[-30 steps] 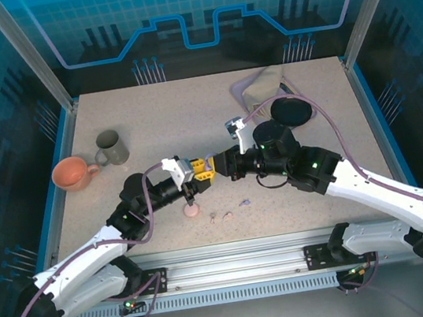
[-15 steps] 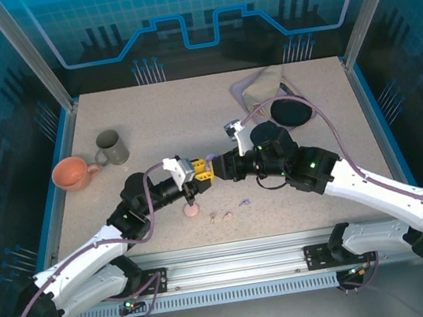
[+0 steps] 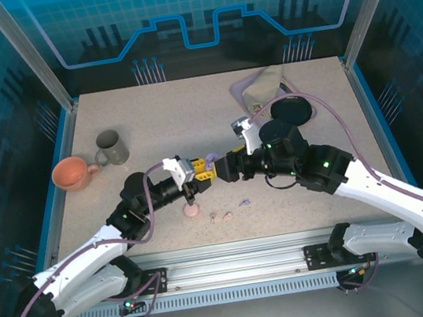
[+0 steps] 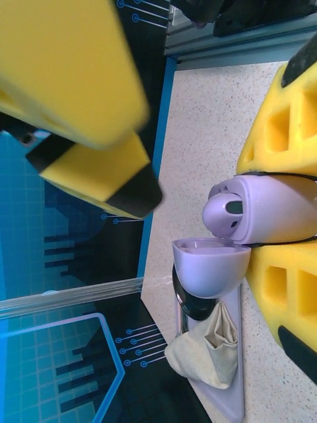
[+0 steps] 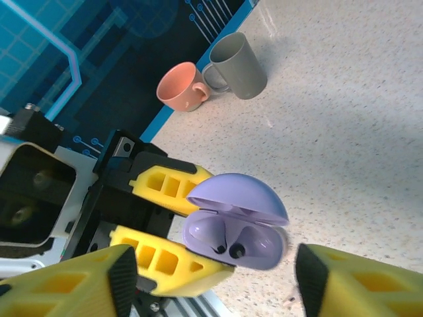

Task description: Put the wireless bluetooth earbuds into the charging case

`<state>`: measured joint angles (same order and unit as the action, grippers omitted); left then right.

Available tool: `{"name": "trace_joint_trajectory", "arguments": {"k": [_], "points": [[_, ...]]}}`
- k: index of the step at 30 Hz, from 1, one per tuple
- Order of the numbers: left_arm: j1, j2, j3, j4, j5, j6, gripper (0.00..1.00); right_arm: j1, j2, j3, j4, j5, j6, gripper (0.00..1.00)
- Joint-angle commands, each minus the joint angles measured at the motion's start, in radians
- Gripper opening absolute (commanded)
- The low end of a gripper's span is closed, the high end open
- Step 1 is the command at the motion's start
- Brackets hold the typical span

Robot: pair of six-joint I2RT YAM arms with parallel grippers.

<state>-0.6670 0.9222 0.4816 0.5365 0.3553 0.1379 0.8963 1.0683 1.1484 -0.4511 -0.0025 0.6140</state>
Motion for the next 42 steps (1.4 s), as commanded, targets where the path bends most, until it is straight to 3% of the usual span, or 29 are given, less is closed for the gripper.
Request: {"name": "trace_joint_trajectory", "arguments": {"k": [1, 5, 9, 15, 20, 30, 42], "points": [[-0.005, -0.040, 0.022, -0.013, -0.019, 0.039, 0.00, -0.017, -0.035, 0.051, -0.130, 0.054, -0.020, 0.74], [-0.006, -0.102, -0.008, -0.044, -0.050, 0.063, 0.00, -0.060, -0.057, 0.019, -0.177, 0.072, 0.041, 0.80], [-0.006, -0.182, -0.029, -0.107, -0.081, 0.087, 0.00, -0.103, -0.047, -0.038, -0.226, 0.096, 0.157, 0.80], [-0.005, -0.281, -0.045, -0.174, -0.112, 0.112, 0.00, -0.123, 0.068, -0.126, -0.299, 0.101, 0.362, 0.76], [-0.006, -0.307, -0.043, -0.195, -0.117, 0.132, 0.00, -0.111, 0.185, -0.202, -0.246, 0.053, 0.505, 0.76], [-0.006, -0.320, -0.041, -0.198, -0.094, 0.148, 0.00, -0.048, 0.410, -0.188, -0.261, 0.090, 0.642, 0.78], [-0.006, -0.349, -0.059, -0.209, -0.096, 0.158, 0.00, -0.028, 0.566, -0.122, -0.228, 0.054, 0.681, 0.80]]}}
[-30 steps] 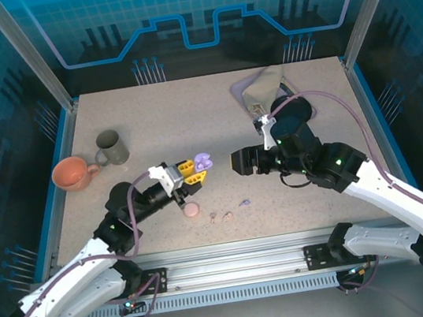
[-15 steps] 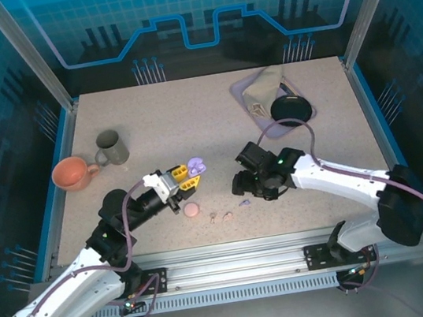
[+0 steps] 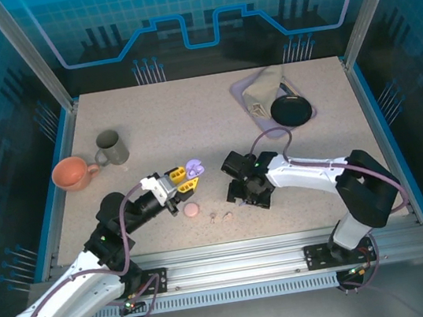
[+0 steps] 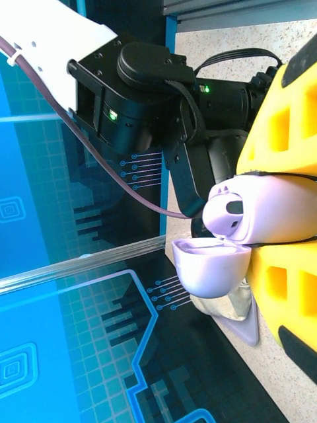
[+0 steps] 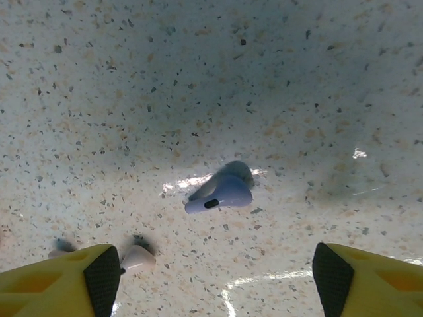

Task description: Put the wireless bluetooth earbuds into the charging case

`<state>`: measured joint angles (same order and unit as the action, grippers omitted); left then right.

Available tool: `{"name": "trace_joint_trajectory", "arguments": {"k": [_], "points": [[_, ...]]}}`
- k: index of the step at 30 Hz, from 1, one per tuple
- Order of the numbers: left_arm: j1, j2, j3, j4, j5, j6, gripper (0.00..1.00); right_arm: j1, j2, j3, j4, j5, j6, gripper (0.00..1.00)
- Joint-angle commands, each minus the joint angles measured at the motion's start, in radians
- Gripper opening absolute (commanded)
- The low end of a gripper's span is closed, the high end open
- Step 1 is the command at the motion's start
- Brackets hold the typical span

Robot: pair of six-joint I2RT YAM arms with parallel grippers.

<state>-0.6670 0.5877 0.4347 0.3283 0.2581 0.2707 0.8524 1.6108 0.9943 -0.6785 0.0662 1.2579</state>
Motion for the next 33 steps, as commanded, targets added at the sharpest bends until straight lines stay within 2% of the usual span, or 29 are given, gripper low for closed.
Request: {"name": "trace_joint_trajectory", "arguments": {"k": [1, 22, 33], "points": [[-0.006, -0.015, -0.013, 0.001, 0.001, 0.026, 0.00, 0.017, 0.035, 0.037, 0.005, -0.015, 0.039, 0.80], [-0.006, -0.017, -0.008, 0.003, 0.010, 0.027, 0.00, 0.027, 0.167, 0.130, -0.038, -0.007, 0.067, 0.77], [-0.005, -0.010, 0.001, -0.007, 0.014, 0.035, 0.00, 0.020, 0.182, 0.162, -0.089, 0.024, 0.070, 0.76]]}}
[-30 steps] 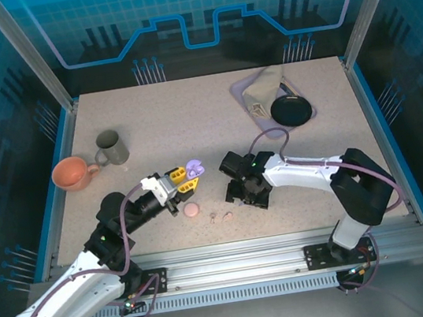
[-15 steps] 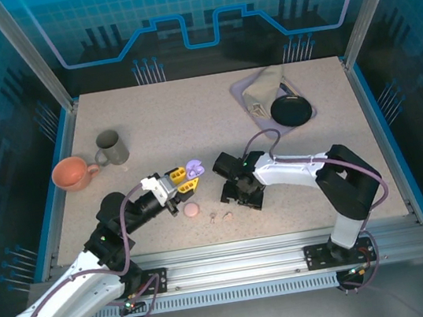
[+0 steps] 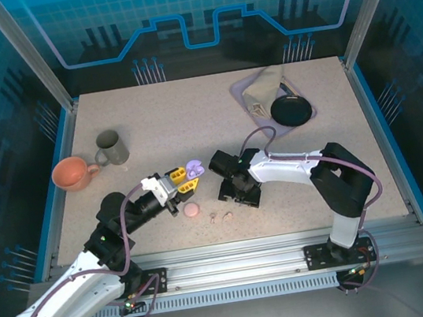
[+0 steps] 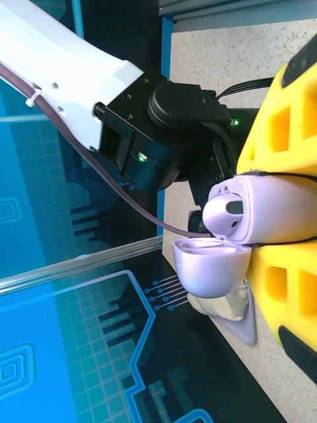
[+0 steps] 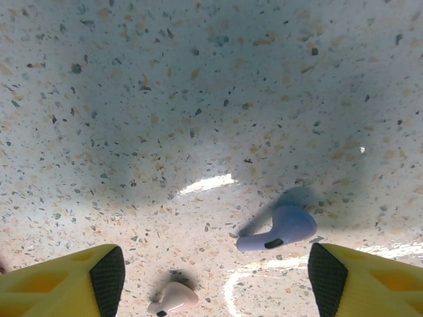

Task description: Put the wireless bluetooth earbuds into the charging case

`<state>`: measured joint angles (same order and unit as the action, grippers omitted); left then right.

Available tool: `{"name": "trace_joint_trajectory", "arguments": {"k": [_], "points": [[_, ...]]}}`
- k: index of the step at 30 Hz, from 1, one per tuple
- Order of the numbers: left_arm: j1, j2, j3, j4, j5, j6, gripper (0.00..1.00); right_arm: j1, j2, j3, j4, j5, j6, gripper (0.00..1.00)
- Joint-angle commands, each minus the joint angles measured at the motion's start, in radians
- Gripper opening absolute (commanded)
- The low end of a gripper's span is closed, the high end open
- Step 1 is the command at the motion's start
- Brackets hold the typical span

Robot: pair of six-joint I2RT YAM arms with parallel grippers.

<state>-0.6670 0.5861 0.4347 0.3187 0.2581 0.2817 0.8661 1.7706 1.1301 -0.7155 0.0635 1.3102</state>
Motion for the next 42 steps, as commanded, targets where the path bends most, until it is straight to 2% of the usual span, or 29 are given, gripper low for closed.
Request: {"name": "trace_joint_trajectory", "arguments": {"k": [1, 19, 26, 42], "points": [[-0.006, -0.008, 0.001, 0.004, 0.014, 0.024, 0.00, 0.006, 0.023, 0.029, -0.057, 0.030, 0.018, 0.76], [-0.006, -0.009, 0.001, -0.006, 0.013, 0.028, 0.00, -0.011, 0.065, 0.028, -0.055, 0.001, 0.006, 0.75], [-0.005, -0.008, -0.002, -0.005, 0.009, 0.029, 0.00, -0.016, 0.085, 0.067, -0.061, 0.017, -0.049, 0.69], [-0.006, -0.009, -0.001, -0.009, 0.008, 0.030, 0.00, -0.012, 0.114, 0.122, -0.152, 0.065, -0.115, 0.67]]}}
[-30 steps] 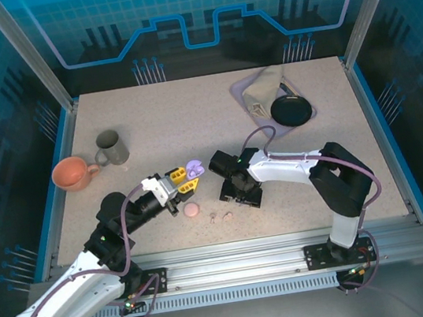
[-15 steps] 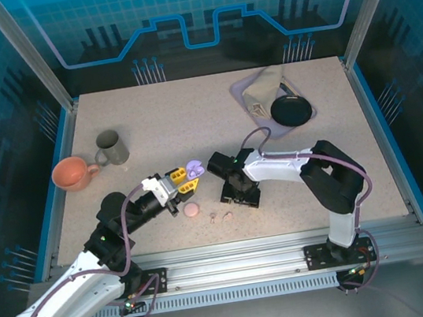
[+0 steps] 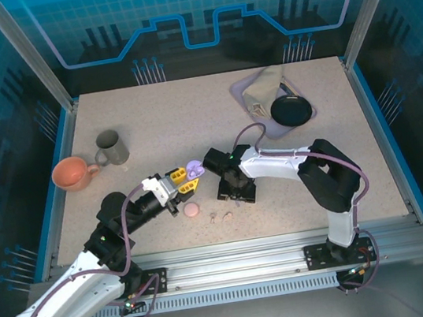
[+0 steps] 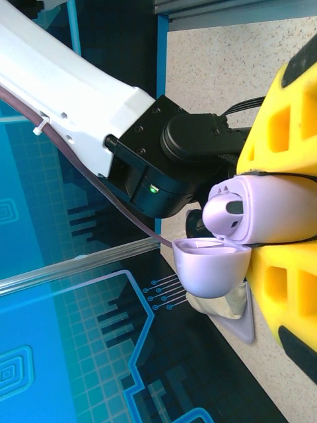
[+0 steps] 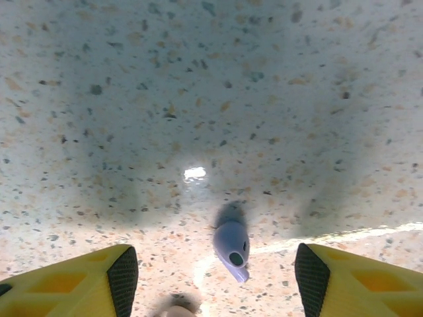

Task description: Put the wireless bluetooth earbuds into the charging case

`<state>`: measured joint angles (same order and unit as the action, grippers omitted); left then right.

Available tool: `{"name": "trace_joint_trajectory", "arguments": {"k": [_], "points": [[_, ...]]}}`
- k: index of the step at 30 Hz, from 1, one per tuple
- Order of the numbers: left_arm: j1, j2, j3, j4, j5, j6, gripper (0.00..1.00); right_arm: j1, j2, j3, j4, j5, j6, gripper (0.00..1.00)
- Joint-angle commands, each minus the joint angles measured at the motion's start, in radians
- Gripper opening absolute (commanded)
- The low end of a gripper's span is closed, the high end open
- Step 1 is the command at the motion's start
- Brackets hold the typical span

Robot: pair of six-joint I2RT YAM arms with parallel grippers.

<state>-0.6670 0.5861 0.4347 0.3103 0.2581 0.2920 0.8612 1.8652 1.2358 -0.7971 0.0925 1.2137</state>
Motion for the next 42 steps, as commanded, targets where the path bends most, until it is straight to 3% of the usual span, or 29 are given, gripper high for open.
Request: {"name": "trace_joint_trajectory", "arguments": {"k": [1, 12, 20, 42], "points": [[-0.006, -0.008, -0.002, -0.002, 0.008, 0.019, 0.00, -0.008, 0.020, 0.019, -0.081, 0.040, -0.024, 0.67], [-0.006, -0.008, -0.006, 0.001, 0.008, 0.016, 0.00, 0.002, 0.007, 0.047, -0.071, 0.031, -0.138, 0.57], [-0.006, -0.007, -0.004, 0.001, 0.007, 0.012, 0.00, -0.001, -0.013, 0.023, -0.096, 0.073, -0.129, 0.57], [-0.006, 0.006, -0.003, 0.004, 0.011, 0.008, 0.00, -0.019, -0.024, -0.006, -0.103, 0.096, -0.115, 0.43]]}}
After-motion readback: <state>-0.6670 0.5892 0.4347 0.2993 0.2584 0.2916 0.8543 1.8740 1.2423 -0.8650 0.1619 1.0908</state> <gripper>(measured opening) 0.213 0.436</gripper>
